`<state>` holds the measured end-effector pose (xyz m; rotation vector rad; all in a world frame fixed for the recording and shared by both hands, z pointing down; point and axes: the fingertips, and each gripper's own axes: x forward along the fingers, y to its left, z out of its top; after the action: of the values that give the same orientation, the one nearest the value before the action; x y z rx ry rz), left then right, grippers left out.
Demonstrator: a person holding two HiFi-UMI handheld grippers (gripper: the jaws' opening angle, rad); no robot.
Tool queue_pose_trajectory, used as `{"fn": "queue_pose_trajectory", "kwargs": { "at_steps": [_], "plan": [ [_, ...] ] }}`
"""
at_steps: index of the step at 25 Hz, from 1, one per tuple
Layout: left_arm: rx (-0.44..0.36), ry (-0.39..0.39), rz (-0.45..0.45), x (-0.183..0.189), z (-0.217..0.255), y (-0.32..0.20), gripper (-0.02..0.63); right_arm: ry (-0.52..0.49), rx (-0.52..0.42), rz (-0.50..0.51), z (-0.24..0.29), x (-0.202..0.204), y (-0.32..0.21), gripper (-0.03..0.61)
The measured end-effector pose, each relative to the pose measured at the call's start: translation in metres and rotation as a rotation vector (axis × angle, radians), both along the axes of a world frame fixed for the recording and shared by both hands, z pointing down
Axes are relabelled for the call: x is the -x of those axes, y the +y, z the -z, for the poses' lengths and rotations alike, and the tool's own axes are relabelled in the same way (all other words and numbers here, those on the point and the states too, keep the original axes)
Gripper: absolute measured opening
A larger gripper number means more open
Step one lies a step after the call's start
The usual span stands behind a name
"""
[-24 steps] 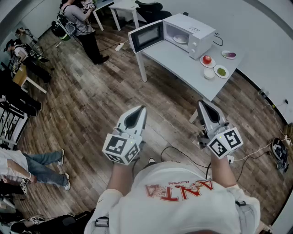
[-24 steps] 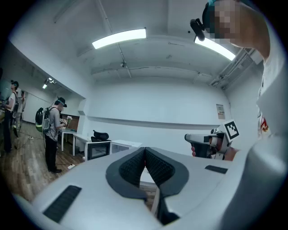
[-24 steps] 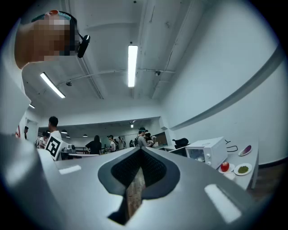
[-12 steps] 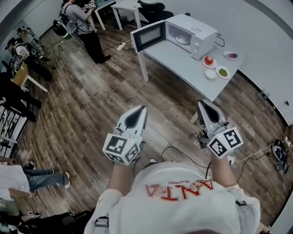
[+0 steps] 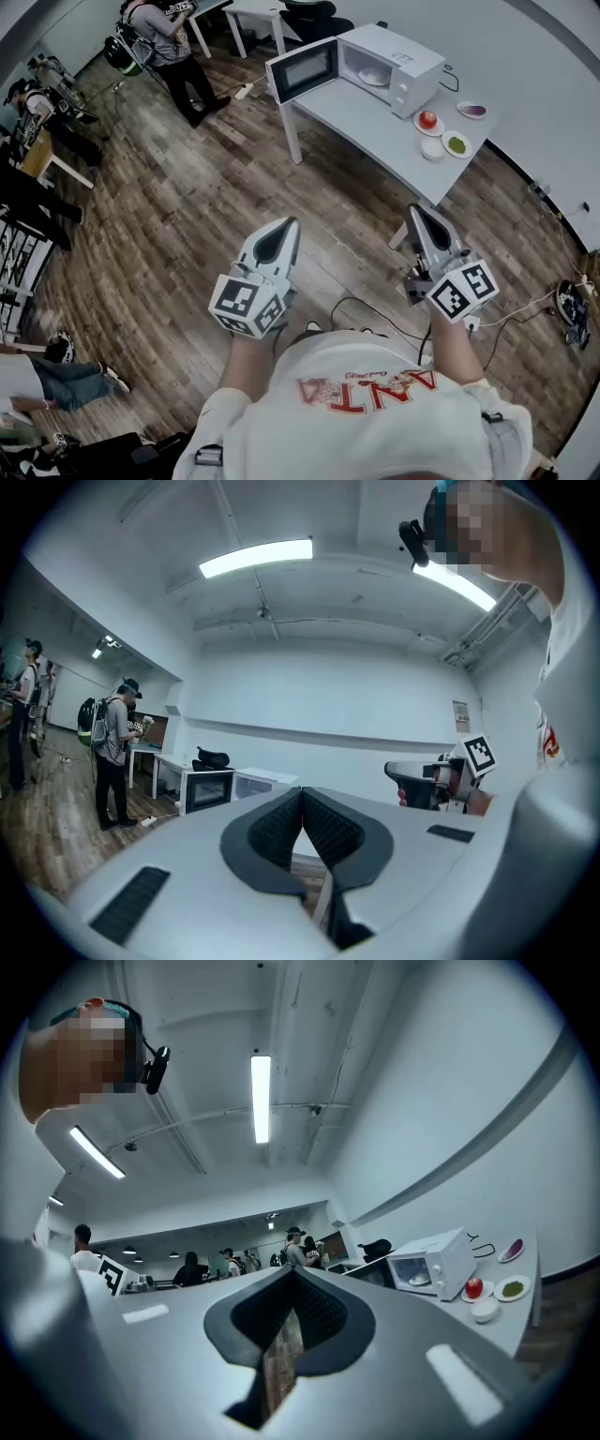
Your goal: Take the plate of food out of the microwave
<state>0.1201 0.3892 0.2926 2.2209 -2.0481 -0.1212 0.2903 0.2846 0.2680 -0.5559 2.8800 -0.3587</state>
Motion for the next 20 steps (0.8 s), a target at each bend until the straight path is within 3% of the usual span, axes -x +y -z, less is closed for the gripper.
{"fn": "queue_pose_trajectory", "kwargs": {
  "at_steps": [9,15,20],
  "plan": [
    [0.015,0.012,-0.029,0.032,-0.01,0.011,0.009,0.008,0.05,-0.013,-0.014,0.033,0.013,-0.002],
    [0.017,0.048,0.003,0.078,-0.019,0.029,0.009,0.02,0.072,0.014,-0.023,0.078,0.034,-0.002],
    [0.009,0.068,0.014,0.095,-0.025,0.035,0.009,0.042,0.084,0.027,-0.024,0.099,0.033,-0.002]
  ]
}}
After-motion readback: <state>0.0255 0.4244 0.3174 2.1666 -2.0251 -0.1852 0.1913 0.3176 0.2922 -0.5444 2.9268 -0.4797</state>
